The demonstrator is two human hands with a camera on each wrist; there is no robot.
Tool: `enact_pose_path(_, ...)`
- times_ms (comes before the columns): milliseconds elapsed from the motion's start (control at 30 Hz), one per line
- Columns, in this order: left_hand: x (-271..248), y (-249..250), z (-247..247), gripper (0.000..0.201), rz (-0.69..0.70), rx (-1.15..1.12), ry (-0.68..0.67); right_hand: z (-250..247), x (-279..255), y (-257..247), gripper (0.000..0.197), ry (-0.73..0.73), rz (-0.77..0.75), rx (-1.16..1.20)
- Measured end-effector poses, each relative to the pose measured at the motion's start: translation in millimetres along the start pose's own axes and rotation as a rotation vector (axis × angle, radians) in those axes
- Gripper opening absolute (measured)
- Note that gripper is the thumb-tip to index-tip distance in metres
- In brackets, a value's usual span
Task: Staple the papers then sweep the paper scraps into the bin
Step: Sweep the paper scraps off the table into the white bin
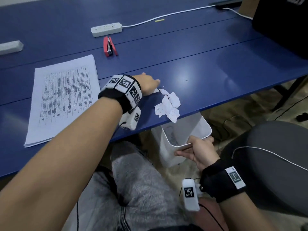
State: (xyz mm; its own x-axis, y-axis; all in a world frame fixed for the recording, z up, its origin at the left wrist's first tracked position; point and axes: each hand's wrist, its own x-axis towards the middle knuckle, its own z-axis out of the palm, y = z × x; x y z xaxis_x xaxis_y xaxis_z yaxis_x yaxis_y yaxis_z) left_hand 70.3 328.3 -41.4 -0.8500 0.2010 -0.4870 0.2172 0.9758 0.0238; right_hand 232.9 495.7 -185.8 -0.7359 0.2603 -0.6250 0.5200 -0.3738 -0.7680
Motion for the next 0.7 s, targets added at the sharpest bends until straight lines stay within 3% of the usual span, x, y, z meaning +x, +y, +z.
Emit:
enact_pose_path(167, -10, 25, 14, 0.065, 0.145, -0.018, -0.014, -1, -2, 1, 0.044, -0.009, -0.005, 0.01)
enact_pose_path(333, -21, 45, 33, 0.047, 0.185, -0.063, -0.014, -3, -9, 3, 0.04, -0.023, -0.003, 0.012)
enact_pose_path(467, -37, 58, 49, 0.053, 0.225, 0.017, -0.026, -7, -8, 11, 0.053, -0.029, 0.018, 0.023)
enact_pose_path(600, -71, 77, 56, 0.055, 0.269, -0.002, -0.073, -10, -15, 11, 0.045, -0.03, 0.026, 0.019)
enact_pose_path(700, -70, 83, 43, 0.059, 0.311, -0.003, -0.023, -13, -22, 9, 0.045, -0.019, 0.019, -0.003)
